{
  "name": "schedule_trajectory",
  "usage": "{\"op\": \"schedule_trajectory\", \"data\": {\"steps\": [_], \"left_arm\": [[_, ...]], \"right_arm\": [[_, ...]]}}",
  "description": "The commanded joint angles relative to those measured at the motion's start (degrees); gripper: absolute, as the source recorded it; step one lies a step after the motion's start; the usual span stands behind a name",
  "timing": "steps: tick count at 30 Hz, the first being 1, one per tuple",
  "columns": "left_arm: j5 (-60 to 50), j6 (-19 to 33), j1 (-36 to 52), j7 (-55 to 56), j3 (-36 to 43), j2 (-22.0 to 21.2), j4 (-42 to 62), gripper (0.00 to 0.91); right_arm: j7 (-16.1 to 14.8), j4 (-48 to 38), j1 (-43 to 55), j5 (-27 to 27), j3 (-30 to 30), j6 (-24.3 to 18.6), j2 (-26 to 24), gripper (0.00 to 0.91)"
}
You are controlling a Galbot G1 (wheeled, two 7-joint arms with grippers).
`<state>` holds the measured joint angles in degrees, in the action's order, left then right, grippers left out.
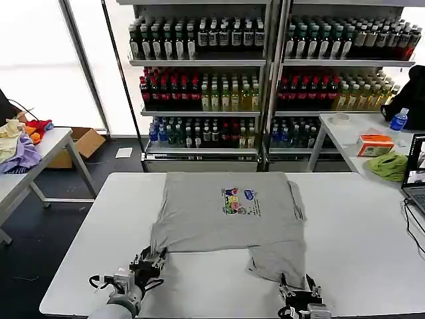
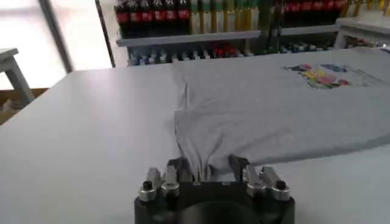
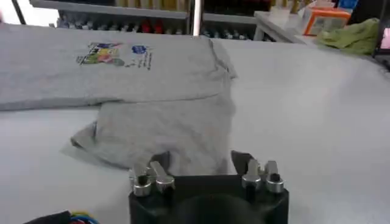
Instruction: Fold and organize the clothes.
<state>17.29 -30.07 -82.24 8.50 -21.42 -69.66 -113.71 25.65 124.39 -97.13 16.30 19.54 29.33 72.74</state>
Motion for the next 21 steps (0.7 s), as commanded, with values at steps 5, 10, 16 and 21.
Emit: {"op": "schedule_trajectory", "data": {"steps": [5,10,16,21], "left_arm": [[-0.06,-0.59,-0.71,-0.37,0.47,-0.36,0.95,0.010],[-0.36,-0.38,-0.79,-0.99,0.61,-0.39,0.82,0.000],[-1.36,3.07,-0.38,-2.11,0.79,-1.01,0.46,0.000],[-0.63,6.55,0.69,-2.97,0.59,-2.23,-0.91,0.000]], "right_arm": [[-0.05,-0.86,-0.12,0.59,-0.11,-0.37,0.20,0.000],[-0.25,-1.89,0.17,2.25,0.72,-1.62,0.62,0.000],[-2.92,-1.46,0.87,1.57,1.35,-4.75,0.86,0.000],[-6.10,1.46,2.15,-1.06,2.24,-8.83,1.02,0.000]]}}
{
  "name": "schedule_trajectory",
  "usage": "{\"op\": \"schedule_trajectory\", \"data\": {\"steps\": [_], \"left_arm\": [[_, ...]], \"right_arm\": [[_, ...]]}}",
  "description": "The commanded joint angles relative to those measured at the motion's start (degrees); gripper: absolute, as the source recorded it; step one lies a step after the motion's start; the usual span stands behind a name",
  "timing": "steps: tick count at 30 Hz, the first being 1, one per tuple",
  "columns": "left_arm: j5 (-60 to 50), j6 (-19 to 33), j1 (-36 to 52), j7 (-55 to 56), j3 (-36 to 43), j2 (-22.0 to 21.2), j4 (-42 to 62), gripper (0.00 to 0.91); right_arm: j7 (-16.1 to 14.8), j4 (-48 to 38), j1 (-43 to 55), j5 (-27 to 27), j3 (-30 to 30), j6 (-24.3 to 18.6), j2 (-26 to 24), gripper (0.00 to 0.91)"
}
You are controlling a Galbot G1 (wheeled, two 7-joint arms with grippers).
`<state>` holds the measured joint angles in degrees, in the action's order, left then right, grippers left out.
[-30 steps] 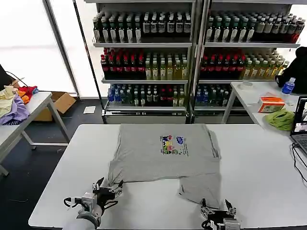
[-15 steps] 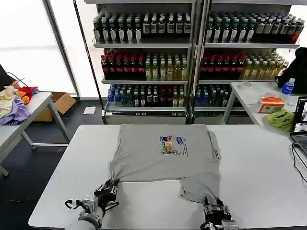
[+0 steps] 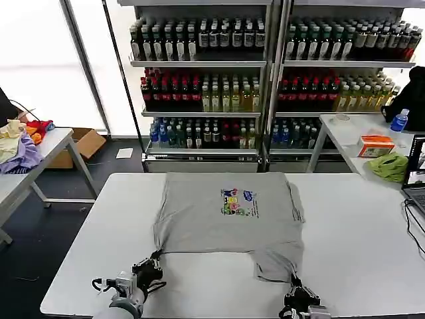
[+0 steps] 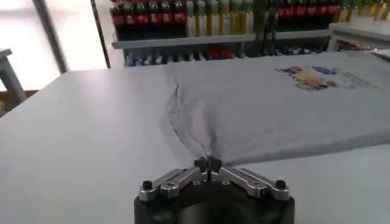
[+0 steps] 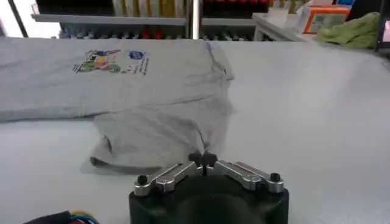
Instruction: Fold and organize the clothes.
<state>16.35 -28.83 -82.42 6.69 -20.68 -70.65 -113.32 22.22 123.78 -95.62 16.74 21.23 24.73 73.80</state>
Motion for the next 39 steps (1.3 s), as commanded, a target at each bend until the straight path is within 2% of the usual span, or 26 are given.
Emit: {"op": "schedule_trajectory", "data": {"steps": [1,7,16,29,39], "left_arm": [[0.50,5.55,1.10,-1.18,-0.26,-1.57,-1.74,0.000],[3.14,7.07,3.53,-1.07,-1.05,-2.80,-4.06,0.000],[4.66,9.50,8.89,-1.16,-1.66,-3.18,-0.21,0.000],[8.63,9.96,21.32,-1.17,-0.61,-2.07,12.43,0.000],[8.99,10.19,28.50,-1.25,0.60,-2.30,21.02,0.000]], "right_arm": [[-2.72,2.51,0.86,-1.59,0.62,-4.30,0.05,0.000],[-4.15,5.46,5.04,-3.31,1.56,-4.64,0.99,0.000],[-5.55,2.98,11.63,-3.90,2.34,-4.44,1.84,0.000],[-6.34,-9.48,25.87,-3.60,1.19,-3.70,1.23,0.000],[-5.64,-18.66,36.31,-2.73,-0.90,-0.27,1.59,0.000]]}}
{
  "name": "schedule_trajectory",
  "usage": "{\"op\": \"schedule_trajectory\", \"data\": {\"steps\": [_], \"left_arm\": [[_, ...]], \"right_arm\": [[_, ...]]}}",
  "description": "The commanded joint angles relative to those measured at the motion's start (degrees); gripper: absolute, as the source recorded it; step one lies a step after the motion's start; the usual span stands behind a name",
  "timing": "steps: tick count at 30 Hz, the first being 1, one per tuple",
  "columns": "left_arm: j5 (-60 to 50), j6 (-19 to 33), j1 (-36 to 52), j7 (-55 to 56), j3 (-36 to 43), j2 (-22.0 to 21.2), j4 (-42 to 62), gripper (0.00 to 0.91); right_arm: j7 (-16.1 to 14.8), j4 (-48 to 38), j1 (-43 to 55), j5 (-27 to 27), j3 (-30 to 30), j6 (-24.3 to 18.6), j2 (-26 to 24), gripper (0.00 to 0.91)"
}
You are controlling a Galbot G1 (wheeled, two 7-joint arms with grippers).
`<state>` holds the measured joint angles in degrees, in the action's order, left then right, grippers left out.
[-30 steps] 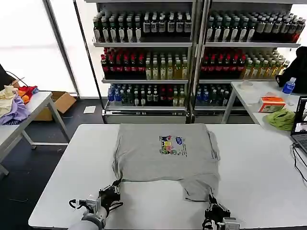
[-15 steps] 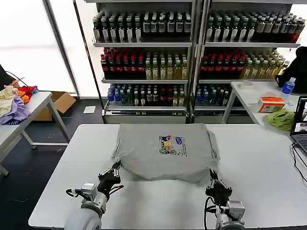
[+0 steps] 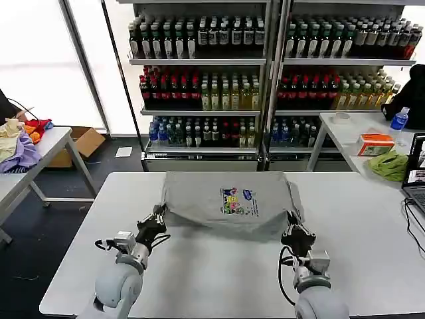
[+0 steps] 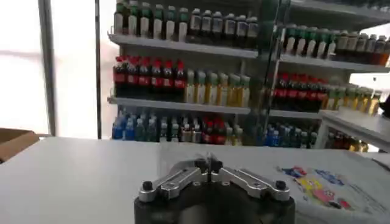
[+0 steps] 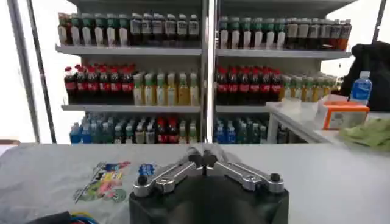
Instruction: Fold and organize the clothes.
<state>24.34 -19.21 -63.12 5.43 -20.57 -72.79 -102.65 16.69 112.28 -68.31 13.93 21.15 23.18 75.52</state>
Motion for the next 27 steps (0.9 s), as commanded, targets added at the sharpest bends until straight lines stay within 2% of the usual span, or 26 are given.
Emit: {"op": "schedule_trajectory", "data": {"steps": [1,14,27], "left_arm": [[1.01,0.61,9.74,0.03,0.45,-0.24,11.12,0.000],[0.55,0.42,12.87,0.18,0.98,-0.65,15.14,0.000],[-0.26,0.41,14.78,-0.39,3.24,-0.46,19.82,0.000]], "right_arm": [[-0.04,-7.51,9.42,0.08,-0.91,1.41,-0.08,0.000],[-0.99,-16.94,20.71,0.79,-4.03,2.43,0.00,0.000],[-1.83,-22.72,22.61,0.61,-5.41,3.06,0.21,0.000]]}}
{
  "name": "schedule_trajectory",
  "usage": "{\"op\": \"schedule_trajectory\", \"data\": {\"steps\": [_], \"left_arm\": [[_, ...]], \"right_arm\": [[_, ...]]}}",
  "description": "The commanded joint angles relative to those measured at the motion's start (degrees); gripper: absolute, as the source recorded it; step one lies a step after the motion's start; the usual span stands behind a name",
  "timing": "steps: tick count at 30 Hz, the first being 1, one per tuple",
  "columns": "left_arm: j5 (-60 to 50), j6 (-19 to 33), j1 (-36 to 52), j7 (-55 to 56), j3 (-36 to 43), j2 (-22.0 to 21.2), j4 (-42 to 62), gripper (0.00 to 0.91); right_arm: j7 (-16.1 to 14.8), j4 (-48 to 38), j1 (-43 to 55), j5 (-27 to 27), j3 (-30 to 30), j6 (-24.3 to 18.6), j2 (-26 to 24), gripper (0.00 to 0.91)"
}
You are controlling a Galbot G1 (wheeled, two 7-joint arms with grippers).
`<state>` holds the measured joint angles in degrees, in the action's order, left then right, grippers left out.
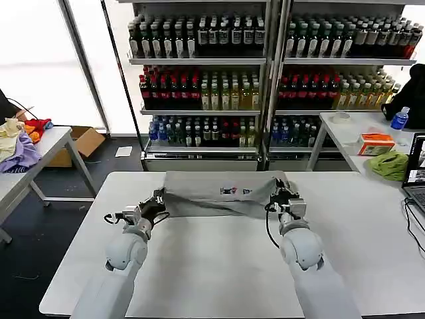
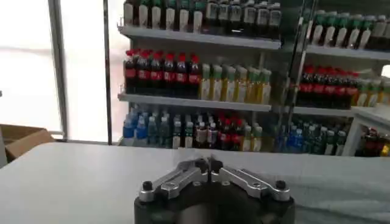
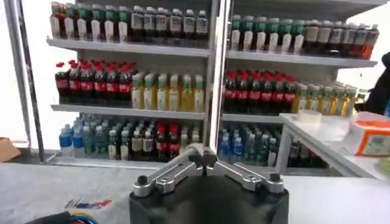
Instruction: Fold and organize the clothes.
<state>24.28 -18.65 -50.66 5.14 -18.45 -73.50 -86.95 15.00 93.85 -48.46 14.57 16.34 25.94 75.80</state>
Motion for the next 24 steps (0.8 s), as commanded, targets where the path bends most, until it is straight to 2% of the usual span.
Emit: {"op": "schedule_trajectory", "data": {"steps": [1,8,9,10,16,19,21,24], "left_arm": [[-0.19,-0.19,2.67,-0.13,1.38,0.29,4.49,0.000],[-0.37,-0.53,5.17,-0.21,3.24,0.75,7.43,0.000],[-0.39,-0.61,5.55,-0.21,3.35,0.81,7.84,0.564],[-0.39,-0.63,5.72,-0.23,3.39,0.83,7.84,0.907],[-1.40,-1.87,6.21,0.52,3.28,0.60,8.83,0.907],[-1.30,-3.30,5.71,1.25,3.07,0.69,7.69,0.907],[-1.13,-3.90,5.47,1.64,2.92,0.83,6.74,0.907],[-0.54,-4.81,5.15,2.31,2.65,1.22,4.93,0.907]], "right_arm": [[-0.20,-4.62,2.78,-0.04,-0.72,0.28,-0.03,0.000],[-0.42,-8.83,3.52,-0.25,-0.91,-0.34,1.42,0.000],[-0.42,-8.96,3.57,-0.28,-0.90,-0.38,1.64,0.504],[-0.42,-9.29,3.75,-0.33,-0.90,-0.50,2.00,0.907],[0.88,-11.08,5.08,0.77,-0.83,-0.01,3.86,0.907],[2.71,-10.55,5.31,4.20,-0.90,1.75,4.40,0.907],[5.22,-9.91,5.58,7.34,-0.80,2.36,4.96,0.907],[7.18,-8.82,5.56,8.93,-0.70,2.45,5.22,0.907]]}}
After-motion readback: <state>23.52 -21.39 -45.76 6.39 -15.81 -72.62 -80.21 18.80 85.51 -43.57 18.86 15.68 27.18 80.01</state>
